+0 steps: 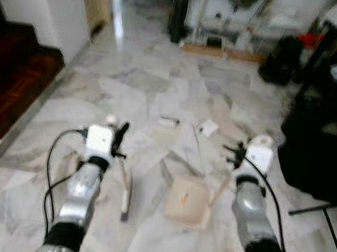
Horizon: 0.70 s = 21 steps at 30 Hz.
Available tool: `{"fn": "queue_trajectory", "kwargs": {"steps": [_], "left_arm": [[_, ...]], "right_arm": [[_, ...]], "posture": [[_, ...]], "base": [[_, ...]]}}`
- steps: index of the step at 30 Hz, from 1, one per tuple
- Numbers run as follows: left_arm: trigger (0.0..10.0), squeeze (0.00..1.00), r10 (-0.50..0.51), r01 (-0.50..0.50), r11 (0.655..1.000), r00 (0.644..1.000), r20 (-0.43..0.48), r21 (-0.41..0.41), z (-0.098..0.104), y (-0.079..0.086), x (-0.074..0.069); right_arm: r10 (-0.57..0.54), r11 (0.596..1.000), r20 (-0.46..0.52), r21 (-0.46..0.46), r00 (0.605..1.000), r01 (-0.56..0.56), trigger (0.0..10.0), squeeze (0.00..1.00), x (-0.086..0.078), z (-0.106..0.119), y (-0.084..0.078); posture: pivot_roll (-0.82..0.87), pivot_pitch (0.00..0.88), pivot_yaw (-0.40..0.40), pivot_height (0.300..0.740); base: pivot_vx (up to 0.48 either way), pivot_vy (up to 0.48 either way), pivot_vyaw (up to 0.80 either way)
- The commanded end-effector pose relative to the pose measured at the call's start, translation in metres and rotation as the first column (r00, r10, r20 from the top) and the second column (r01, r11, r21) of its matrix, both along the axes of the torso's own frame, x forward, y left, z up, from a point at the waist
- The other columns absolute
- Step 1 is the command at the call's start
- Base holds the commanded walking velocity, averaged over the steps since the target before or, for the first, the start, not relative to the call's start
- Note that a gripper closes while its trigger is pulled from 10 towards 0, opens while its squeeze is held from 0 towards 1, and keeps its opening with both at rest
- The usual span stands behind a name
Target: Sweep floor
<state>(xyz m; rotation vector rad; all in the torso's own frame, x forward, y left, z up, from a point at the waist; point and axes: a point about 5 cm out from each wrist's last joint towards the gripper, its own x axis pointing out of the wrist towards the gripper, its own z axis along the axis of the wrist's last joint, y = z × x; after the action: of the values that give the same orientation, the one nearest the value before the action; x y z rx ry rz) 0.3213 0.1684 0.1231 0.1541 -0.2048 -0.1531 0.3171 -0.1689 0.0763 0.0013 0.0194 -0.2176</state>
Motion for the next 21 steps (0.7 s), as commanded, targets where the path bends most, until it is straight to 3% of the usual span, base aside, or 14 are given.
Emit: {"fn": "queue_trajectory", "kwargs": {"steps": [1,21], "left_arm": [[10.0,0.00,-0.023,0.023,1.000,0.999,0.049,-0.006,0.0099,-0.0080,0.0021],[10.0,0.00,-0.031,0.031,1.000,0.998,0.051,-0.005,0.0101,-0.0107,0.0023]], "right_arm": [[-0.020,1.000,0.044,-0.003,0.999,0.020,10.0,0.00,0.0026,0.0098,-0.0067],[-0.009,1.000,0.056,-0.010,0.998,0.010,10.0,0.00,0.0028,0.0114,-0.0050]], "posture": [[-0.06,0.080,-0.042,0.740],[-0.06,0.090,-0.042,0.740]], "base": [[0.356,0.000,0.00],[0.359,0.000,0.00]]}}
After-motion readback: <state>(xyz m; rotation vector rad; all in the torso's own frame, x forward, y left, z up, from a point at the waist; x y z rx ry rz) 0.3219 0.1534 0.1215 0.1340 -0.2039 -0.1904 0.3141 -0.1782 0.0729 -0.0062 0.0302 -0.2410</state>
